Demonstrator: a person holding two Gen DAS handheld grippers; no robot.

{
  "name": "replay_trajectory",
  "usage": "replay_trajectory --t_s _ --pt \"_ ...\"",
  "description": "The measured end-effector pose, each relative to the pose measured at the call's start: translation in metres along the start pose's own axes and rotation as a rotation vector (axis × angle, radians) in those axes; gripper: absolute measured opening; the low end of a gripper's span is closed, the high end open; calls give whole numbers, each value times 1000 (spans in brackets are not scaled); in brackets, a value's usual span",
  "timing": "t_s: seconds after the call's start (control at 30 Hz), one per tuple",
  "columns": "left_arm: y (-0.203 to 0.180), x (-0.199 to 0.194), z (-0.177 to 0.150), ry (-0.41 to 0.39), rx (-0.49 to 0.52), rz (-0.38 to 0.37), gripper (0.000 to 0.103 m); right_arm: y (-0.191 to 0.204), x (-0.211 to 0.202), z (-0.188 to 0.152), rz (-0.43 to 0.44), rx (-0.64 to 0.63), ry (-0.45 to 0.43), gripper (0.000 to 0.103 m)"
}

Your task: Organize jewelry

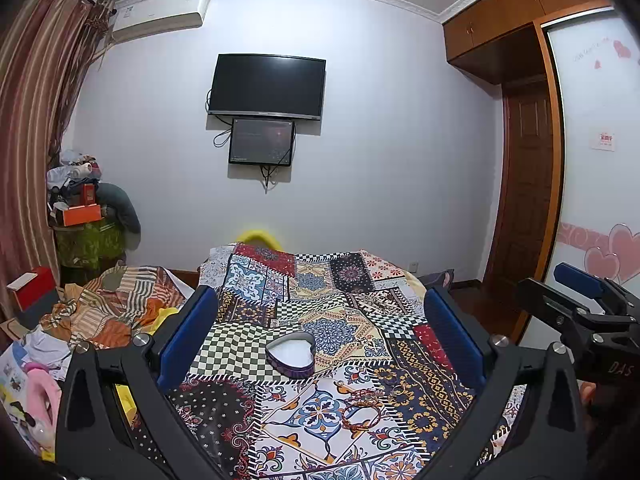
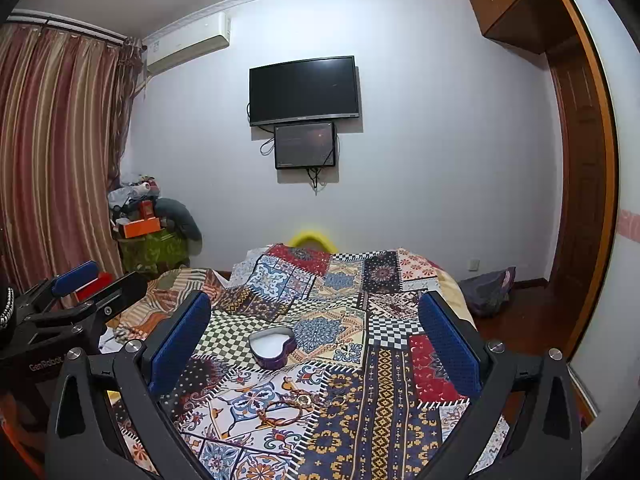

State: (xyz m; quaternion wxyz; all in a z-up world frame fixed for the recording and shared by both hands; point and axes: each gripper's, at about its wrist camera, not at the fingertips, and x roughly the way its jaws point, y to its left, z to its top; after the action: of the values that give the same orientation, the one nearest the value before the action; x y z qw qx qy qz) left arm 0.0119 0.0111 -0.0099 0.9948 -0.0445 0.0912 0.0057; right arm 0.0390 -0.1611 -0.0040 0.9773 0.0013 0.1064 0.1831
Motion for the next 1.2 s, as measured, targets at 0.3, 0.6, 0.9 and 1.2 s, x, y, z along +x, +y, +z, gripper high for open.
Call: replay_trajectory --t_s 0.3,0.6,0.9,1.2 --pt "-1 -1 1 -2 1 -4 103 0 -2 1 -2 -2 -3 103" --pt "0 -2 1 -2 -1 -6 103 0 -2 1 1 -2 0 103" --pt "-1 0 1 4 2 -3 103 -2 0 1 0 1 14 103" --pt "-1 12 -3 37 2 -9 103 -7 12 -6 -11 0 50 103"
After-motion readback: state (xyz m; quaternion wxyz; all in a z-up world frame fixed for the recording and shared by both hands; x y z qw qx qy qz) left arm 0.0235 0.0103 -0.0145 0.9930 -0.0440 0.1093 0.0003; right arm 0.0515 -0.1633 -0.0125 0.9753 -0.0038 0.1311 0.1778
